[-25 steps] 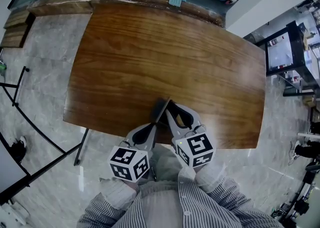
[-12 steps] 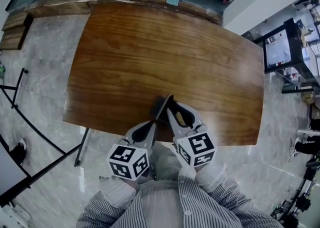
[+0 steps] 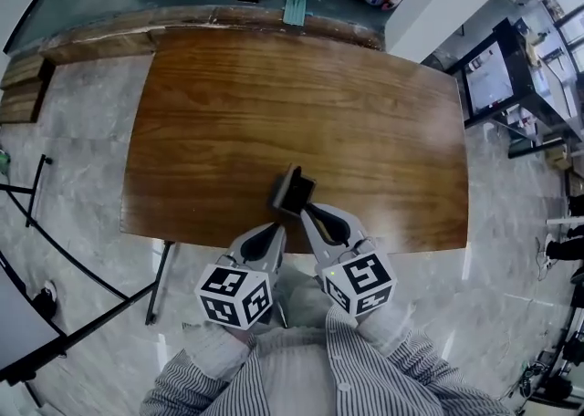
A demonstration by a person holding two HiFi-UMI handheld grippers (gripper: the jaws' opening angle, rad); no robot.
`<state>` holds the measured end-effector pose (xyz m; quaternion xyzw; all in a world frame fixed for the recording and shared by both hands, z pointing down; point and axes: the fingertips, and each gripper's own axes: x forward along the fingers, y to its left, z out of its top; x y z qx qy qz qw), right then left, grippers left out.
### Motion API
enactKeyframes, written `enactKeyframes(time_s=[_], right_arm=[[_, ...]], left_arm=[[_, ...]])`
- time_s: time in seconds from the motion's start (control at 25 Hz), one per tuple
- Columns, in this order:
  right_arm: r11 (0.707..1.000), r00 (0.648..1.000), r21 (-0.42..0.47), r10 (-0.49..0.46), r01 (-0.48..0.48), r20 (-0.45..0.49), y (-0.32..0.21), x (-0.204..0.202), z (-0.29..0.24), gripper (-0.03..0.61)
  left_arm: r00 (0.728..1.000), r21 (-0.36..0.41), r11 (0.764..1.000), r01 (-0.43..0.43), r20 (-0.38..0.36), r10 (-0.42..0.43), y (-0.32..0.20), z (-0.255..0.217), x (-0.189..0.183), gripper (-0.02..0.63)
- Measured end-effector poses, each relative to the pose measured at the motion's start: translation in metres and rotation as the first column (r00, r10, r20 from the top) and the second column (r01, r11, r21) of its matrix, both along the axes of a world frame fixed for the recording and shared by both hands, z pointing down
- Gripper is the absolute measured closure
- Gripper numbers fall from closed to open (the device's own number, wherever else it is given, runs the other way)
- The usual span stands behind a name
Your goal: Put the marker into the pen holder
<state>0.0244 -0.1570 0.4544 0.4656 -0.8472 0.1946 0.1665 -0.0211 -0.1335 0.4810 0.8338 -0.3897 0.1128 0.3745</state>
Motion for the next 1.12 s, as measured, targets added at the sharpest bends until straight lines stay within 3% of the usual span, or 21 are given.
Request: enactKeyframes(time_s=[0.24, 0.44, 0.72, 1.12], right_arm=[[0.999, 0.999, 0.032, 0.008, -0.010, 0.043, 0.036, 0.003, -0.025, 0.578], [1.000, 0.995, 0.008, 0.019, -0.020, 0.094, 0.060, 0.008, -0.029, 0.580], [0.999, 0.995, 0.015, 0.037, -0.039, 0.093, 0.079, 0.017, -0.032, 0.580], [0.999, 0.993, -0.004, 0.034, -0.033, 0.111, 0.083, 0.022, -0.029, 0.580]], left_arm=[[0.999, 0.052, 0.998, -0.036, 0.018, 0.035, 0.012, -0.020, 0.003, 0.606], [0.997, 0.085, 0.994, -0.074, 0.015, 0.073, 0.026, -0.034, 0.012, 0.606], [0.989, 0.111, 0.983, -0.144, 0.045, 0.140, 0.045, -0.039, 0.028, 0.606], [0.990, 0.114, 0.984, -0.138, 0.053, 0.133, 0.048, -0.042, 0.031, 0.606]])
